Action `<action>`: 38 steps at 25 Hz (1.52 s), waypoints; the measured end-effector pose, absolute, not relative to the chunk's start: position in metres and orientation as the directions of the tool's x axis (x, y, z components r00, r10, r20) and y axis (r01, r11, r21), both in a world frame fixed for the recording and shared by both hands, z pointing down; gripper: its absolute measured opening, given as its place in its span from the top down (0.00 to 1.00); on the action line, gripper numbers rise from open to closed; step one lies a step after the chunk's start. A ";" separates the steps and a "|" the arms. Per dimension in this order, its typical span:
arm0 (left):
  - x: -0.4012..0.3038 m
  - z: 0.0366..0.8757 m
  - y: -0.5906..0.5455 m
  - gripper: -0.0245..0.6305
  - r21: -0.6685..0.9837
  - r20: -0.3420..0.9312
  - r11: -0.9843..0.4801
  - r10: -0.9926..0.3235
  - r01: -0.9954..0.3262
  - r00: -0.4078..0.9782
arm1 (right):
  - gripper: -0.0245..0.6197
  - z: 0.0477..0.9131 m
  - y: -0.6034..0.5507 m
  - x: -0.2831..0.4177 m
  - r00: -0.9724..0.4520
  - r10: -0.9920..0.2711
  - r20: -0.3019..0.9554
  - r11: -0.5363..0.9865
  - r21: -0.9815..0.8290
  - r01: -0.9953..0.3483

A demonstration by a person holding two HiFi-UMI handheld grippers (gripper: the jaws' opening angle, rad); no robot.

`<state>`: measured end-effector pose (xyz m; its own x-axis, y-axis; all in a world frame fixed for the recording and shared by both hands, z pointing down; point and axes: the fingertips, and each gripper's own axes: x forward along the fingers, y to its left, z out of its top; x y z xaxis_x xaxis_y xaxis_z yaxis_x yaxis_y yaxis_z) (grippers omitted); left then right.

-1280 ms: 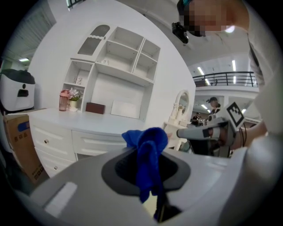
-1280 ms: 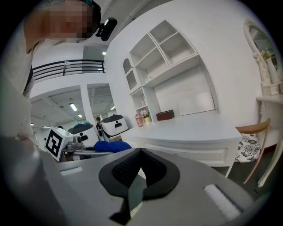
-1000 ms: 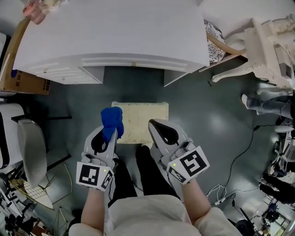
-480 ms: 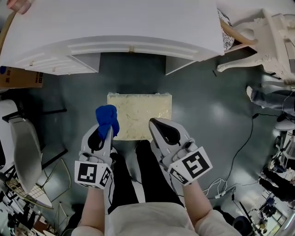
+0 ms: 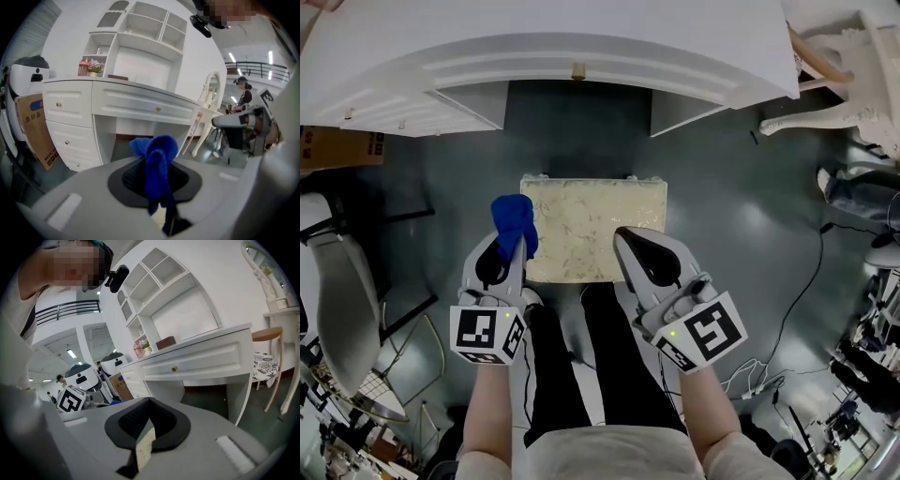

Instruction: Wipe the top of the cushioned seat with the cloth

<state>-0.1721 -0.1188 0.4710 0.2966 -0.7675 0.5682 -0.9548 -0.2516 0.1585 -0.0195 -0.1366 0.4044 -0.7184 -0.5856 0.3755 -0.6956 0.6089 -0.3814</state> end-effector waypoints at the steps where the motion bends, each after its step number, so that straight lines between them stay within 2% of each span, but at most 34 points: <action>1: -0.174 0.479 -0.119 0.87 0.155 0.577 -0.250 -0.762 -0.956 0.293 | 0.96 0.408 -0.137 -0.021 -0.719 -0.587 0.373 0.608 -0.383 -0.695; 9: -0.190 0.534 -0.124 0.87 0.128 0.636 -0.203 -0.734 -0.971 0.237 | 0.96 0.427 -0.139 -0.027 -0.726 -0.572 0.382 0.617 -0.383 -0.688; 21: -0.189 0.610 -0.137 0.87 0.049 0.729 -0.208 -0.661 -0.977 0.177 | 0.96 0.447 -0.137 -0.022 -0.724 -0.558 0.406 0.613 -0.387 -0.690; 28: -0.155 0.650 -0.137 0.88 0.103 0.795 -0.308 -0.546 -0.946 0.265 | 0.96 0.452 -0.136 -0.008 -0.713 -0.564 0.416 0.600 -0.387 -0.700; 38: -0.129 0.654 -0.142 0.89 0.175 0.796 -0.310 -0.513 -0.935 0.319 | 0.96 0.458 -0.138 0.018 -0.682 -0.594 0.427 0.568 -0.378 -0.731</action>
